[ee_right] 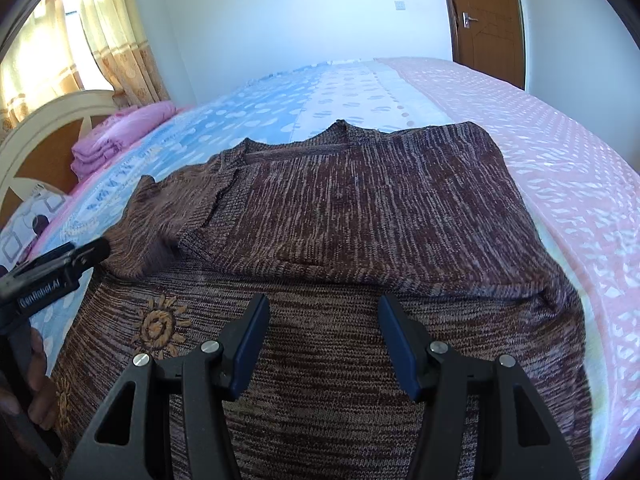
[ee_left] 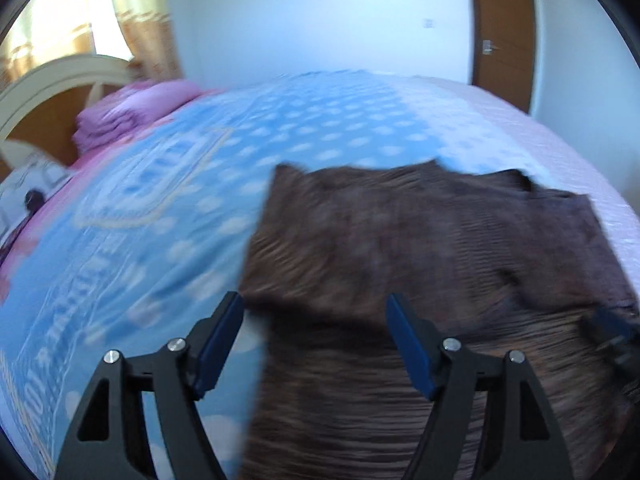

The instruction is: Fold small clothes

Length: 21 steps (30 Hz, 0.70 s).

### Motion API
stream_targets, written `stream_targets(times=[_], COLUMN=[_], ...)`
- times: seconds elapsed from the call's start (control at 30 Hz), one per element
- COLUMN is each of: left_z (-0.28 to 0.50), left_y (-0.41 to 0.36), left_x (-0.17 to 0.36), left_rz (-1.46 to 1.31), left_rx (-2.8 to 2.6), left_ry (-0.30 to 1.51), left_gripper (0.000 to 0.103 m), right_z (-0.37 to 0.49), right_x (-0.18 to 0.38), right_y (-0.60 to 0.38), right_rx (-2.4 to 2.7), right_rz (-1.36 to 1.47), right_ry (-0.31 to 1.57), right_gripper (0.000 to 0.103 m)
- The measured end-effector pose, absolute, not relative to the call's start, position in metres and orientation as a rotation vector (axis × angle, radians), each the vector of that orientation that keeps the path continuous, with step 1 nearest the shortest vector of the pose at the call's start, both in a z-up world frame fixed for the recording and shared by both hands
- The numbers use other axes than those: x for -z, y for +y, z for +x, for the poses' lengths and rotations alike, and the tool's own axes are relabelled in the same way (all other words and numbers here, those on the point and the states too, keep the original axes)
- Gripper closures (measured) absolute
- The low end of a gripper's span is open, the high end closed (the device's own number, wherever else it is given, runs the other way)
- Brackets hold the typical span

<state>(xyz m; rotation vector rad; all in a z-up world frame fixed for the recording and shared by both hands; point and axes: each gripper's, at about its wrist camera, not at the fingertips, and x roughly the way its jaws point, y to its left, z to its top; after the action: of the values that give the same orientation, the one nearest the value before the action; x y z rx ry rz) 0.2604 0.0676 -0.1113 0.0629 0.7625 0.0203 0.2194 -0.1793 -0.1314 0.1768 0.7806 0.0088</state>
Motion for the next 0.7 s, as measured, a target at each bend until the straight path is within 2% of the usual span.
stream_targets(times=[0.13,0.23,0.53,0.6,0.63,0.7], left_z=[0.271,0.274,0.271,0.27,0.269,0.267], left_y=[0.093,0.104,0.1,0.1,0.101,0.102], left_x=[0.139,0.144,0.143,0.143,0.143,0.143], left_rz=[-0.065,-0.151,-0.175,-0.174,-0.175,-0.18], left_rx=[-0.056,-0.03,-0.024,-0.023,-0.021,-0.019], left_ry=[0.831,0.842,0.814,0.812,0.81,0.809], left_gripper=[0.027,0.024,0.023,0.023,0.023,0.022], right_z=[0.23,0.261,0.354,0.355,0.355,0.356], right_x=[0.1,0.079,0.123,0.128,0.127,0.125], right_y=[-0.172,-0.143,-0.084,-0.07,-0.065,-0.06], right_rx=[-0.106,-0.158,-0.144,-0.127,-0.129,-0.156], right_rz=[0.247,0.188,0.094,-0.004,-0.035,-0.034], right_ry=[0.725,0.71,0.88,0.863,0.865,0.862], right_gripper=[0.045,0.045,0.046,0.069,0.098,0.099])
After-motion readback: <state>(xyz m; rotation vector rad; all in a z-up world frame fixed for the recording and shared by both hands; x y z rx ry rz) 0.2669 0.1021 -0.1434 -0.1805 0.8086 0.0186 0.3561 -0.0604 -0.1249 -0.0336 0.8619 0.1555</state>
